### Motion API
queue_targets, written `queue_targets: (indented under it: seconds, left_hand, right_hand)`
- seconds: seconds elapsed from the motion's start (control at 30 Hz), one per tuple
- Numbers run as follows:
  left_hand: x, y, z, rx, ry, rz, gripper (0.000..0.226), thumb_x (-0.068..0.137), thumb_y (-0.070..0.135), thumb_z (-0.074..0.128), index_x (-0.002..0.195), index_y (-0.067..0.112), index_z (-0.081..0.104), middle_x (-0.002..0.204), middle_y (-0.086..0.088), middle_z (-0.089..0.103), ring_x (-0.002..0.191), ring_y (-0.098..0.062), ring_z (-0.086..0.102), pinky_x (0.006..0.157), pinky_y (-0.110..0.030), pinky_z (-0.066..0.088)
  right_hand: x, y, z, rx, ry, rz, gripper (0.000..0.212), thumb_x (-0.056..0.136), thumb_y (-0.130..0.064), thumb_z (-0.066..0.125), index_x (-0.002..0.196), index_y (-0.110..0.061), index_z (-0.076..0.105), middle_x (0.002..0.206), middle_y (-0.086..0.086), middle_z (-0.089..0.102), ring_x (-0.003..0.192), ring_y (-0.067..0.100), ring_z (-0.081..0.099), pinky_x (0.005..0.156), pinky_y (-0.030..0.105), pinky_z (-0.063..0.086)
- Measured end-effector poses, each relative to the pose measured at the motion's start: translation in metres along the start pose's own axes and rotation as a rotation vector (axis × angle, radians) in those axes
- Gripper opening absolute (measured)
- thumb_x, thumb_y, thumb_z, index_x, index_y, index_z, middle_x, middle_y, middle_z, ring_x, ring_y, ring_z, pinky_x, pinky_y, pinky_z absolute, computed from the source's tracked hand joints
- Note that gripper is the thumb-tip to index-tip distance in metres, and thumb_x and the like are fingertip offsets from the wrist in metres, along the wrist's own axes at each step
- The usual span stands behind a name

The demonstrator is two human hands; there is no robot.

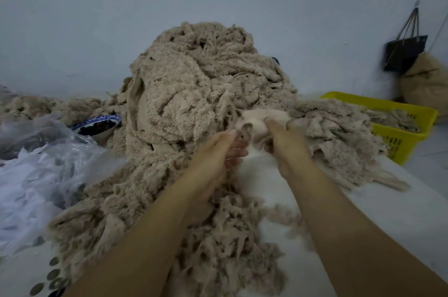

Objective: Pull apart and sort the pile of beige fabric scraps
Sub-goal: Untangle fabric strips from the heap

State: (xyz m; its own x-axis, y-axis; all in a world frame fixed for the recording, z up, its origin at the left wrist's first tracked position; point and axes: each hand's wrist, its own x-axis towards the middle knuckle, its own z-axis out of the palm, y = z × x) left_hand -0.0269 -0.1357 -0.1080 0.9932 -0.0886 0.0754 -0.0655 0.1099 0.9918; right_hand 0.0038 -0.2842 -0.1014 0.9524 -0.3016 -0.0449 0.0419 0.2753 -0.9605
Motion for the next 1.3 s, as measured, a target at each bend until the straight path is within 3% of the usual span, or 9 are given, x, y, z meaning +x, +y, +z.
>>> queue_targets:
  seconds: [0.2,0.27,0.47,0.67,0.73,0.83,1.07,1.17,1.3]
  left_hand:
    - [0.062,-0.02,0.067,0.26,-0.065,-0.117,0.019,0.104,0.017,0.045,0.098,0.021,0.063,0.107,-0.005,0.063,0.098,-0.019,0.063,0.086,-0.028,0.055]
    - [0.083,-0.032,0.089,0.356,-0.06,-0.131,0.026,0.103,0.016,0.042,0.117,0.018,0.064,0.122,-0.01,0.062,0.115,-0.026,0.058,0.104,-0.038,0.048]
    - [0.126,-0.047,0.13,0.225,-0.002,-0.34,0.033,0.104,0.036,0.041,0.119,0.018,0.065,0.124,-0.011,0.064,0.102,-0.023,0.061,0.088,-0.031,0.052]
    - [0.142,-0.034,0.212,-0.074,-0.21,-0.232,0.022,0.097,0.039,0.057,0.102,0.026,0.074,0.104,0.009,0.075,0.098,-0.006,0.067,0.086,-0.025,0.051]
    - [0.147,-0.032,0.218,-0.084,-0.17,-0.186,0.019,0.094,0.038,0.061,0.097,0.026,0.075,0.104,0.009,0.075,0.099,-0.005,0.068,0.091,-0.027,0.05]
    - [0.143,-0.044,0.196,0.16,-0.049,-0.141,0.024,0.1,0.03,0.053,0.109,0.02,0.072,0.12,-0.004,0.07,0.112,-0.019,0.064,0.104,-0.039,0.049]
    - [0.103,-0.018,0.099,0.89,-0.039,0.33,0.031,0.101,0.015,0.046,0.123,0.014,0.067,0.127,-0.005,0.064,0.12,-0.019,0.056,0.103,-0.033,0.043]
    - [0.075,-0.012,0.048,1.256,0.251,0.601,0.028,0.097,0.013,0.055,0.121,0.01,0.068,0.134,-0.007,0.06,0.13,-0.027,0.049,0.111,-0.043,0.035]
    - [0.048,-0.02,0.0,1.487,0.391,0.252,0.054,0.099,0.032,0.052,0.15,0.018,0.039,0.155,-0.011,0.034,0.141,-0.032,0.032,0.115,-0.044,0.025]
  right_hand:
    - [0.032,0.025,-0.051,-0.409,0.227,-0.008,0.021,0.097,-0.022,0.051,0.096,-0.005,0.062,0.095,0.016,0.062,0.086,0.029,0.065,0.07,0.032,0.047]
    - [0.035,0.033,-0.046,-0.493,0.042,-0.047,0.02,0.099,-0.017,0.045,0.085,-0.015,0.06,0.089,0.012,0.064,0.081,0.027,0.062,0.07,0.034,0.049]
    - [0.086,0.028,-0.055,-0.172,-0.125,0.227,0.032,0.105,-0.011,0.039,0.131,0.001,0.054,0.13,0.023,0.06,0.123,0.036,0.056,0.11,0.048,0.042]
    - [0.126,0.012,-0.108,-0.316,0.413,-0.214,0.045,0.1,-0.009,0.04,0.145,-0.011,0.045,0.146,0.011,0.049,0.13,0.025,0.048,0.108,0.022,0.031]
    - [0.124,0.017,-0.104,-0.368,0.382,-0.284,0.041,0.101,-0.009,0.038,0.141,-0.011,0.05,0.133,0.006,0.059,0.106,0.019,0.059,0.084,0.01,0.042]
    - [0.116,0.027,-0.093,-0.391,0.309,-0.222,0.029,0.102,-0.013,0.042,0.124,-0.016,0.06,0.112,0.004,0.065,0.078,0.01,0.053,0.056,0.01,0.036]
    - [0.09,0.018,-0.051,-0.648,-0.165,-0.257,0.023,0.1,-0.015,0.043,0.094,-0.03,0.059,0.086,-0.009,0.062,0.076,0.005,0.057,0.056,0.013,0.041]
    - [0.065,0.026,-0.014,-0.707,-0.313,-0.245,0.02,0.099,-0.018,0.043,0.098,-0.019,0.062,0.094,0.002,0.068,0.085,0.018,0.063,0.067,0.024,0.046]
    - [0.033,0.046,0.018,-0.678,-0.428,-0.155,0.018,0.102,-0.021,0.04,0.095,-0.026,0.055,0.092,-0.008,0.059,0.08,0.006,0.054,0.061,0.019,0.039]
